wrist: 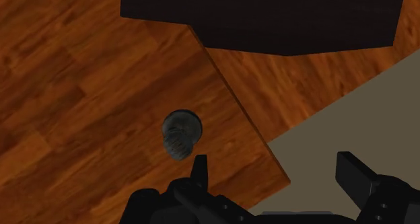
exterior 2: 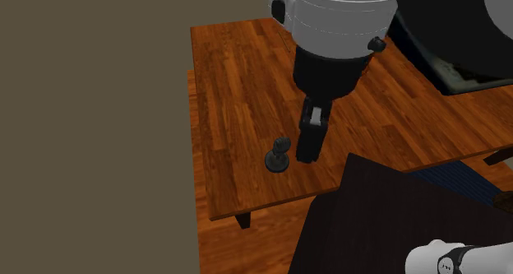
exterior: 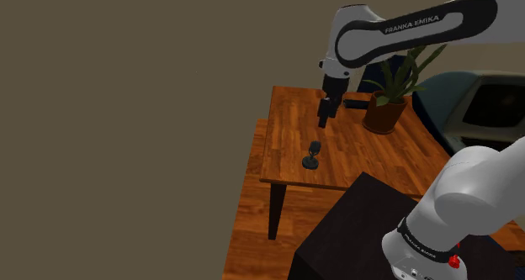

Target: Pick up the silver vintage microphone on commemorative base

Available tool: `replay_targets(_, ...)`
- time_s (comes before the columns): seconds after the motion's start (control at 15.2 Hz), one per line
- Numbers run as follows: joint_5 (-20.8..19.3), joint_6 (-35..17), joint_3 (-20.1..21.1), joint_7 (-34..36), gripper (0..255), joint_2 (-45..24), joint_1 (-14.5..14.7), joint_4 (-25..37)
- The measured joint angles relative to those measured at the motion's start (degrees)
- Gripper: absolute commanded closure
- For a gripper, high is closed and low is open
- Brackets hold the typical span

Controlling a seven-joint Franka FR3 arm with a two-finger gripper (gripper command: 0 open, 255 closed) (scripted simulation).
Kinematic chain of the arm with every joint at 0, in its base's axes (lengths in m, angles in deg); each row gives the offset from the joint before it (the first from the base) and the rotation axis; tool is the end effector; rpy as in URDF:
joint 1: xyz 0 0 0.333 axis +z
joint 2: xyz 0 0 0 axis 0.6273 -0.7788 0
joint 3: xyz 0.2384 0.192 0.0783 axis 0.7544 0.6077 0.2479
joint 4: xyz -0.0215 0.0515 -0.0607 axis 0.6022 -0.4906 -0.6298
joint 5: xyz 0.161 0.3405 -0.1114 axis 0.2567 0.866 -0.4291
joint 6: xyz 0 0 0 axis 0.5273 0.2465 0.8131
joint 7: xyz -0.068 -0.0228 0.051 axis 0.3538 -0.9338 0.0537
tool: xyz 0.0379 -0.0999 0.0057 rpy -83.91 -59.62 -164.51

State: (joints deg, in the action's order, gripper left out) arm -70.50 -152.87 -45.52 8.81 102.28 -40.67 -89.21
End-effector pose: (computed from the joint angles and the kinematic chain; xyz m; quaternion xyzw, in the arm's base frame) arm 0.3930 -0.0466 0.4532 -0.9960 -0.0772 0.0302 0.0346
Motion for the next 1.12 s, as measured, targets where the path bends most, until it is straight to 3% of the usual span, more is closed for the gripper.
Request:
replay_targets(0.79, -0.96, -12.26, -5.00, -8.20, 0, -25.01, -2.44, 5.59)
replay_targets(1.12, -0.42, -16.00, -5.48, -9.76, 0, -30.58, -2.96, 6.37)
